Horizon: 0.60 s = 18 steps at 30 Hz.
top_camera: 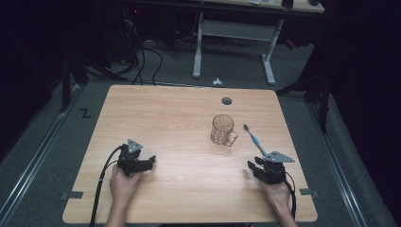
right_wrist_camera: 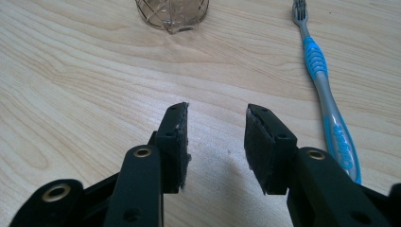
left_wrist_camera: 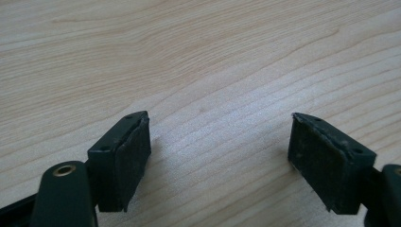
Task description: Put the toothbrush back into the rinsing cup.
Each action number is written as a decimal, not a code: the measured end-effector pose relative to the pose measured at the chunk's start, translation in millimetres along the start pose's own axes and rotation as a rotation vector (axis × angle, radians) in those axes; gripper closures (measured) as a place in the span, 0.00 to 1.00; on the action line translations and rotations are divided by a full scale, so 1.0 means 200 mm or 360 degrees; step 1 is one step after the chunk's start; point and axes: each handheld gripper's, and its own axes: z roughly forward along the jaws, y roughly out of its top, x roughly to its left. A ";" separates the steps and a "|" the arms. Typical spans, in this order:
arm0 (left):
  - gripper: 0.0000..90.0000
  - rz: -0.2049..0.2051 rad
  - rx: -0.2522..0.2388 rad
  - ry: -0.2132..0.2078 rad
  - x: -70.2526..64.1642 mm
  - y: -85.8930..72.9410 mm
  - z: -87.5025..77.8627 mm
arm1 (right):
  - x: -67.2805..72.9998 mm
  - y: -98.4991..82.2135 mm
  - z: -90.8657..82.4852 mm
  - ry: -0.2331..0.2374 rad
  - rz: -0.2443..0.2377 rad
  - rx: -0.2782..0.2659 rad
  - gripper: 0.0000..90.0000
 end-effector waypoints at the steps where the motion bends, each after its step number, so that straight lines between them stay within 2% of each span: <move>1: 0.25 0.0000 0.0001 -0.0001 0.00 0.00 0.00 | 0.00 0.00 0.00 0.0002 0.0004 0.0000 0.67; 7: 0.25 -0.0001 0.0000 0.0000 0.00 0.00 0.00 | -0.03 0.00 -0.04 0.0025 0.0055 -0.0014 0.67; 11: 0.25 0.0000 0.0001 -0.0001 0.00 0.00 0.00 | -0.04 -0.01 -0.05 0.0012 0.0048 -0.0014 0.67; 18: 0.25 0.0001 0.0002 0.0000 0.00 0.00 0.00 | -0.05 -0.05 -0.08 0.0002 0.0083 -0.0008 0.69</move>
